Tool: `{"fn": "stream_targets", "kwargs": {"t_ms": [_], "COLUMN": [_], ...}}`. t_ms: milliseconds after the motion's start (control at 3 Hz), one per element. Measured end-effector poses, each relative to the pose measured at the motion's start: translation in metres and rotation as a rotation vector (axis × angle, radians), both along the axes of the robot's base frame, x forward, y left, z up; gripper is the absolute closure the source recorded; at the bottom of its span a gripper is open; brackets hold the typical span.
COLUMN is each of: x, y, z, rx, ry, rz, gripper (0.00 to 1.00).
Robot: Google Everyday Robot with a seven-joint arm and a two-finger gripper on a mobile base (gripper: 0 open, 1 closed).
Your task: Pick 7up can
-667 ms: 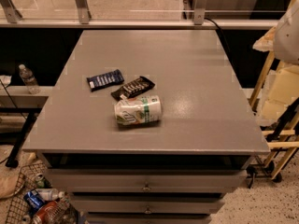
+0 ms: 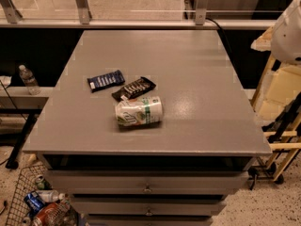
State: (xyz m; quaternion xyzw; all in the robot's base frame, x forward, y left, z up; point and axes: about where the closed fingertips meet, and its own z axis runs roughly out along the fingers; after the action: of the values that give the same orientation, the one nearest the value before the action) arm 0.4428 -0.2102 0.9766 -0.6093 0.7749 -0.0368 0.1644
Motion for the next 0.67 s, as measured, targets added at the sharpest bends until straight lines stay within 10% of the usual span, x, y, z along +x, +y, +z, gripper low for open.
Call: {"fn": "stream_targets", "kwargs": {"t_ms": [667], "x": [0.056], "y": [0.109], "z": [-0.059], "rx": [-0.051], "ry": [0.080], "rz": [0.233], "gripper": [0.00]}}
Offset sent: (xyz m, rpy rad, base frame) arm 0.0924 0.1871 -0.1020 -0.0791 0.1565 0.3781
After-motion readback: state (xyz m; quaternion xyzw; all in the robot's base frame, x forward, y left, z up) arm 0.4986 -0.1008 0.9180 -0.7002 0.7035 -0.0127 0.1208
